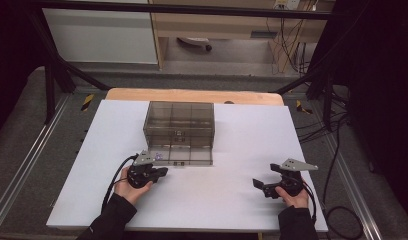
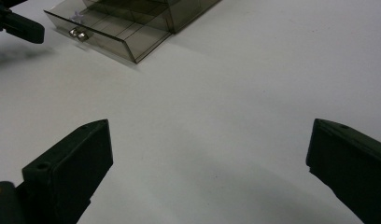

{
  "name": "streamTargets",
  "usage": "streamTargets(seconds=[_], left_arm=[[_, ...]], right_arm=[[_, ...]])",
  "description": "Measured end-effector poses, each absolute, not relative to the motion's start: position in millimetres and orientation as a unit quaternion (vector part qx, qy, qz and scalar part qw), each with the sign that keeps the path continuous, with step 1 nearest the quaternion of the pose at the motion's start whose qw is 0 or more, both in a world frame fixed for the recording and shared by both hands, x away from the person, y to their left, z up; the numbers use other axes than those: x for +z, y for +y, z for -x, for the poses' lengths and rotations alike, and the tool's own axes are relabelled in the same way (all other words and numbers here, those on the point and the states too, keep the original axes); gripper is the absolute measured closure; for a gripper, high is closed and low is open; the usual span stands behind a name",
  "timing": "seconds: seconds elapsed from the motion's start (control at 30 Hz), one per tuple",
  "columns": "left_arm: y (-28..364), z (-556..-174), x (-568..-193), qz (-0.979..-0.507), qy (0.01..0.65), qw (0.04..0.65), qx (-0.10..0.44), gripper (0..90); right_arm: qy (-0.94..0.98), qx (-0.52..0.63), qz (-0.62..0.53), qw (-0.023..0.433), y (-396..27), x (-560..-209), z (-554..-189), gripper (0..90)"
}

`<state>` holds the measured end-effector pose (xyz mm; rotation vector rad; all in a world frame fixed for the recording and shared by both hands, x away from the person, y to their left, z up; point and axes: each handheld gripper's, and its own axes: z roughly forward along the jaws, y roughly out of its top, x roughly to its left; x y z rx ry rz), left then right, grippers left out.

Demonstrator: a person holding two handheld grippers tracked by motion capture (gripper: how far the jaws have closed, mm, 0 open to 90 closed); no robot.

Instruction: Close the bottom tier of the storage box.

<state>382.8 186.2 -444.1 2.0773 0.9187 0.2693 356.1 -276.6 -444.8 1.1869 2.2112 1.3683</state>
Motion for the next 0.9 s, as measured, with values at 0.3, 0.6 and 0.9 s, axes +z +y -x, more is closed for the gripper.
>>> streamTargets(seconds=[0.3, 0.6, 0.9], left_arm=[[184, -386, -444, -0.829, 0.363, 0.411, 0.108, 90.0], [182, -390, -444, -0.831, 0.363, 0.406, 0.115, 90.0], [178, -394, -447, -0.833, 0.362, 0.403, 0.115, 90.0]], right_arm=[[0.767, 0.472, -0.412, 0.14, -277, -445, -356, 1.3], [0.767, 0.471, -0.413, 0.14, -277, -445, -356, 1.3], [0.767, 0.471, -0.412, 0.141, -276, -445, -356, 1.3]])
